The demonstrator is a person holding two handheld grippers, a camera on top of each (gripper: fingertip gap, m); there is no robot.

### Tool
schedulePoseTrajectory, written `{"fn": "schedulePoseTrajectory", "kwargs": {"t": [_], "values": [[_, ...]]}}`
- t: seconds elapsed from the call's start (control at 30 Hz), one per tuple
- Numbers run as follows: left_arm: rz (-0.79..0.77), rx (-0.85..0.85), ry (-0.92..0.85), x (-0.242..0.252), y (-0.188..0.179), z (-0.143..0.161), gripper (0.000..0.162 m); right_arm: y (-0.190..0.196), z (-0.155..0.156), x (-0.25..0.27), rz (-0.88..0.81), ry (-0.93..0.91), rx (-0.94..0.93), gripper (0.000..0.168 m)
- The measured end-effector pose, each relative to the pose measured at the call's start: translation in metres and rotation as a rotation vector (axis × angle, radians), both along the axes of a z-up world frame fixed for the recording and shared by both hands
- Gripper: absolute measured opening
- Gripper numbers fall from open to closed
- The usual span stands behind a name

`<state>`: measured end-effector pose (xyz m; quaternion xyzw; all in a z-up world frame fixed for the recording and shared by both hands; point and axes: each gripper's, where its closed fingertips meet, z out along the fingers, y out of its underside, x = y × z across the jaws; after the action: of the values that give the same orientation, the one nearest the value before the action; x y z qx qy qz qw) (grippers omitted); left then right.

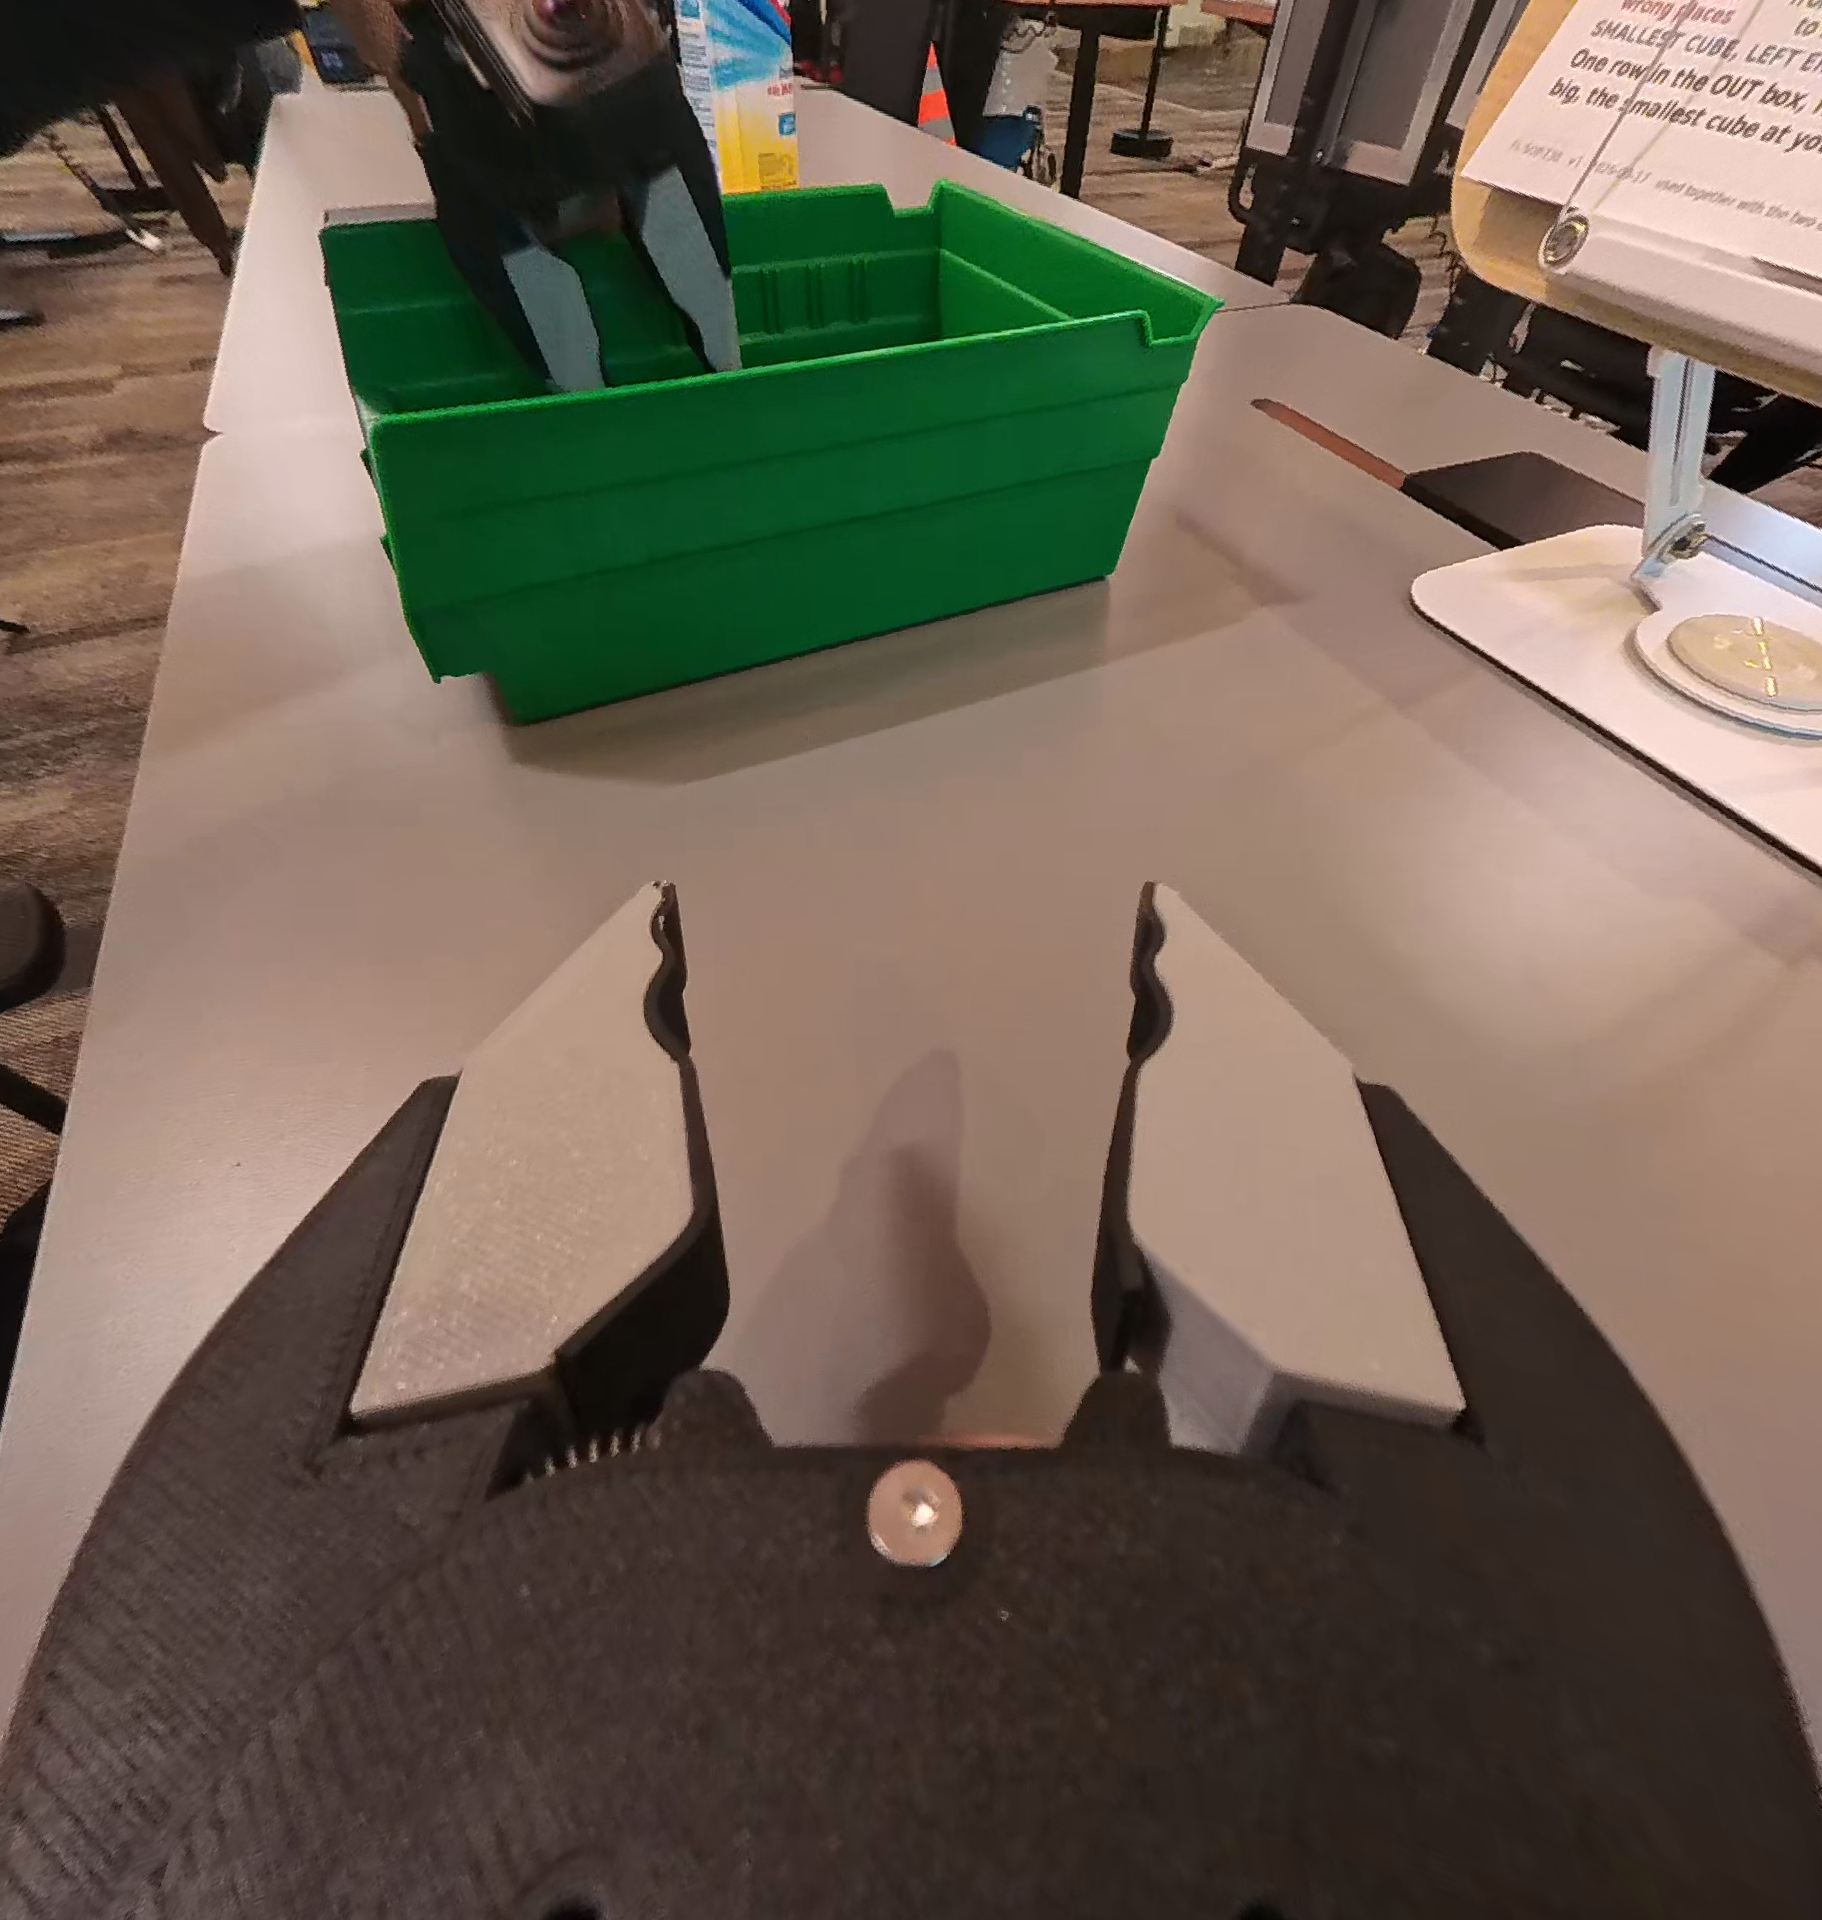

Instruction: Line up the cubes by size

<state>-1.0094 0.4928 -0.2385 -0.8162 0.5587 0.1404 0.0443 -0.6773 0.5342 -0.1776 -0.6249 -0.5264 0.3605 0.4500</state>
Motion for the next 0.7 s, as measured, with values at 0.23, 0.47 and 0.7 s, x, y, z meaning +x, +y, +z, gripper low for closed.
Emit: {"fn": "schedulePoseTrajectory", "kwargs": {"t": [0.23, 0.47, 0.7], "values": [[-0.082, -0.012, 0.147, -0.007, 0.001, -0.007, 0.029, -0.005, -0.003, -0.003, 0.019, -0.020, 0.015, 0.083], [-0.095, 0.009, 0.148, 0.005, 0.000, -0.006, 0.028, -0.001, -0.006, -0.001, 0.000, -0.040, 0.026, 0.079], [-0.048, 0.268, -0.105, 0.042, 0.016, 0.042, 0.027, -0.004, 0.002, 0.001, 0.033, 0.007, -0.030, 0.078]]}}
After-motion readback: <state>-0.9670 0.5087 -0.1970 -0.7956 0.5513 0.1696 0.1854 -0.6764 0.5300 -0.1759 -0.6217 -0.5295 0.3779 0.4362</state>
